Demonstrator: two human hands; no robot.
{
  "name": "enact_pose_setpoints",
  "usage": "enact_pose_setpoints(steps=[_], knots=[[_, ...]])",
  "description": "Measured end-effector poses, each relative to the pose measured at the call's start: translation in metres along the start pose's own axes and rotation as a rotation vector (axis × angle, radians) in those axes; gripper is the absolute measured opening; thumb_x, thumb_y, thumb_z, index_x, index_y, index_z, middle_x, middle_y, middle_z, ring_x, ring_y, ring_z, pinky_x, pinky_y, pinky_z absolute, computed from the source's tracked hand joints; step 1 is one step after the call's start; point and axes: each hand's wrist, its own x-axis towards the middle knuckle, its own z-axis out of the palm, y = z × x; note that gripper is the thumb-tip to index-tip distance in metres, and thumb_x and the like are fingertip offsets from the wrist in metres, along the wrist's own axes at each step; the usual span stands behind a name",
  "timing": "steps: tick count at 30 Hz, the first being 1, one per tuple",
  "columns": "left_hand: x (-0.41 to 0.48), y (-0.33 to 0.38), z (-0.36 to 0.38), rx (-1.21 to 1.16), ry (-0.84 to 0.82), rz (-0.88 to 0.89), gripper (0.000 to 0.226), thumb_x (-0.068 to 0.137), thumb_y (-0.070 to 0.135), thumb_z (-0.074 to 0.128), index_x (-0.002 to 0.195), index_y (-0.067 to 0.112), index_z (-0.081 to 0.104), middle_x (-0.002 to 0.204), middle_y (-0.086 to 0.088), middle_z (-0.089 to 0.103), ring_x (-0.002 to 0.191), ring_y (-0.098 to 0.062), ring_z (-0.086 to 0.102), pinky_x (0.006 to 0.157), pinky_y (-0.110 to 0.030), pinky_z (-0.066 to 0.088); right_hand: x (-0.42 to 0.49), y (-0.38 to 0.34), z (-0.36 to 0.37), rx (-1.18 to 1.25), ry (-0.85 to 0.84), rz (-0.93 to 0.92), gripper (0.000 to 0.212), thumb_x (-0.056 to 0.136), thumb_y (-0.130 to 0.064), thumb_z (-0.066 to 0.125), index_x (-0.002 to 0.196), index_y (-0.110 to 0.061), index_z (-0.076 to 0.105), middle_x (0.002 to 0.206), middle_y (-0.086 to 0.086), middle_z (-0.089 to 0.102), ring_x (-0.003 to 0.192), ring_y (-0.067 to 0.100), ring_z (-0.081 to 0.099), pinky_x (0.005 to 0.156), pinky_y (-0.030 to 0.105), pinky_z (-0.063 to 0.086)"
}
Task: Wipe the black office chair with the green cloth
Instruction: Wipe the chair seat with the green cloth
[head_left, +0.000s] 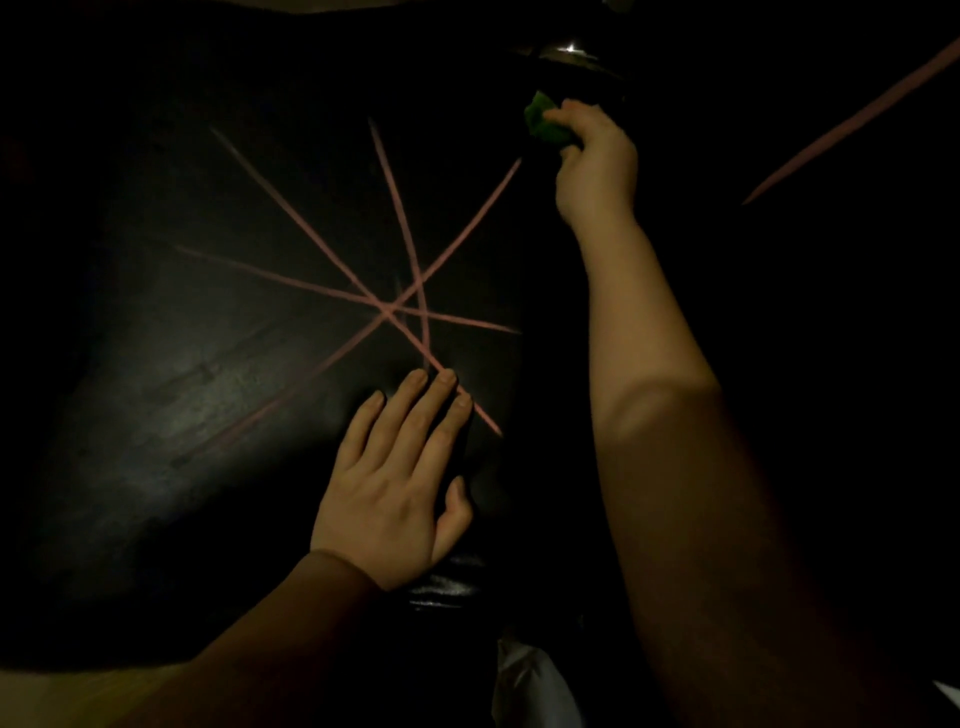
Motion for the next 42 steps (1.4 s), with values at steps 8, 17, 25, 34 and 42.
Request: enact_pose_setpoints(steps=[8,17,25,34,42], knots=[[0.0,0.001,0.0,0.017,0.018,0.004,0.059,0.085,0.03,0.045,0.138,0.005,0.053,0.149,-0.014,0.044,0.14,-0.029,0.038,0.115,-0.047,0.027,-0.073,0.01,-0.026,-0.175,-0.07,-0.081,0.05,0.092,0.013,0.039,0.128,-0.013,0.061,0.146,0.002,0.046,0.141,0.016,0.032,0.113,0.013,0.013],[-0.001,0.002,0.001,0.03,0.04,0.001,0.059,0.085,0.031,0.044,0.138,0.005,0.053,0.149,-0.014,0.044,0.141,-0.029,0.037,0.115,-0.047,0.026,-0.241,0.026,-0.068,-0.054,-0.094,-0.047,0.044,0.088,0.01,0.036,0.116,-0.002,0.067,0.135,0.012,0.055,0.137,0.027,0.038,0.114,0.02,0.025],[-0.002,0.004,0.003,0.036,0.089,-0.007,0.058,0.086,0.031,0.043,0.138,0.005,0.053,0.149,-0.014,0.044,0.14,-0.029,0.037,0.116,-0.046,0.025,-0.299,0.034,-0.072,-0.107,0.014,-0.059,0.04,0.093,0.004,0.038,0.119,-0.008,0.066,0.136,0.005,0.054,0.137,0.024,0.041,0.114,0.021,0.027],[0.01,0.039,0.015,0.073,0.097,-0.184,0.06,0.088,0.034,0.041,0.14,0.007,0.05,0.151,-0.012,0.042,0.142,-0.03,0.035,0.117,-0.047,0.021,-0.262,0.049,-0.086,-0.186,-0.013,-0.079,0.041,0.094,0.005,0.04,0.125,-0.011,0.063,0.14,0.004,0.052,0.139,0.021,0.038,0.112,0.023,0.027],[0.037,0.084,0.033,0.039,0.137,-0.403,0.061,0.088,0.034,0.039,0.141,0.006,0.047,0.152,-0.013,0.04,0.143,-0.032,0.031,0.118,-0.047,0.015,-0.214,0.06,-0.104,-0.193,-0.025,-0.046,0.042,0.097,0.0,0.042,0.134,-0.016,0.056,0.149,-0.001,0.042,0.144,0.016,0.027,0.116,0.028,0.025]])
